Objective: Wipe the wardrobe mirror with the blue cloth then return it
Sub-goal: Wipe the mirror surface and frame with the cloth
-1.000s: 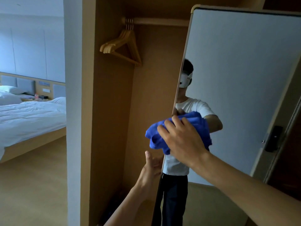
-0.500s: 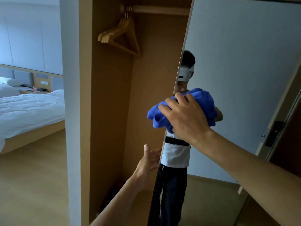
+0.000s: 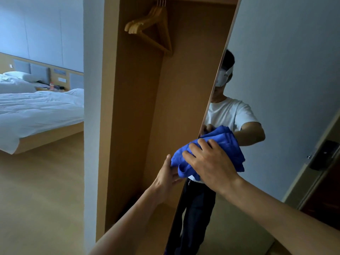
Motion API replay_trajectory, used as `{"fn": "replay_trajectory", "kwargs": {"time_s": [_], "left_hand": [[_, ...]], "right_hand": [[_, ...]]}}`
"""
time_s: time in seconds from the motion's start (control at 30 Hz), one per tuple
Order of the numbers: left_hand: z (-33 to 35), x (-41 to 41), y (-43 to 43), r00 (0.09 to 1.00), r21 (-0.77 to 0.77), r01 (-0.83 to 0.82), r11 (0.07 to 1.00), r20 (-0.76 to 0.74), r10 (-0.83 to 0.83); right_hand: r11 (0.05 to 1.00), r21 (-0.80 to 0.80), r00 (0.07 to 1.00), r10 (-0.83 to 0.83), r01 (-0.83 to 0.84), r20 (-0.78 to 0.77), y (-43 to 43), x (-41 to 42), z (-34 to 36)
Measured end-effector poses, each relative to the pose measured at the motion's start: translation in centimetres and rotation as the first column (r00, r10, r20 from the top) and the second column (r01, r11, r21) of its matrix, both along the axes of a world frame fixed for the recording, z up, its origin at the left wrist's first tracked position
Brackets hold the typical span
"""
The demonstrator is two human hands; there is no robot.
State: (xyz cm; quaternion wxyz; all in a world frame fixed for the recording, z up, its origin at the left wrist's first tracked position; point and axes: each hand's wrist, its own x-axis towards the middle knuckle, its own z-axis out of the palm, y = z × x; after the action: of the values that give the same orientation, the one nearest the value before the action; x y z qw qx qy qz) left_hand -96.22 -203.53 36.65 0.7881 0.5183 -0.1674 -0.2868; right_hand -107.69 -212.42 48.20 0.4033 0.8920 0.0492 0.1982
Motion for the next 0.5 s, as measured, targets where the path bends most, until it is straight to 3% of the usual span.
{"fn": "replay_trajectory", "kwargs": {"time_s": [0.3,0.5], "left_hand": [[-3.9,0.0,-0.8,0.998,0.159,-0.005,0.987,0.066,-0.005],[-6.1,-1.1,-0.1,0.985,0.083,0.129,0.988,0.104,-0.137]], "right_hand": [[0.998,-0.066,0.985,0.008,0.003,0.17,-0.1,0.5,3.5],[0.999,-0.052,1.0,0.008,-0.007,0.028,-0.4,0.4,-3.4]]}}
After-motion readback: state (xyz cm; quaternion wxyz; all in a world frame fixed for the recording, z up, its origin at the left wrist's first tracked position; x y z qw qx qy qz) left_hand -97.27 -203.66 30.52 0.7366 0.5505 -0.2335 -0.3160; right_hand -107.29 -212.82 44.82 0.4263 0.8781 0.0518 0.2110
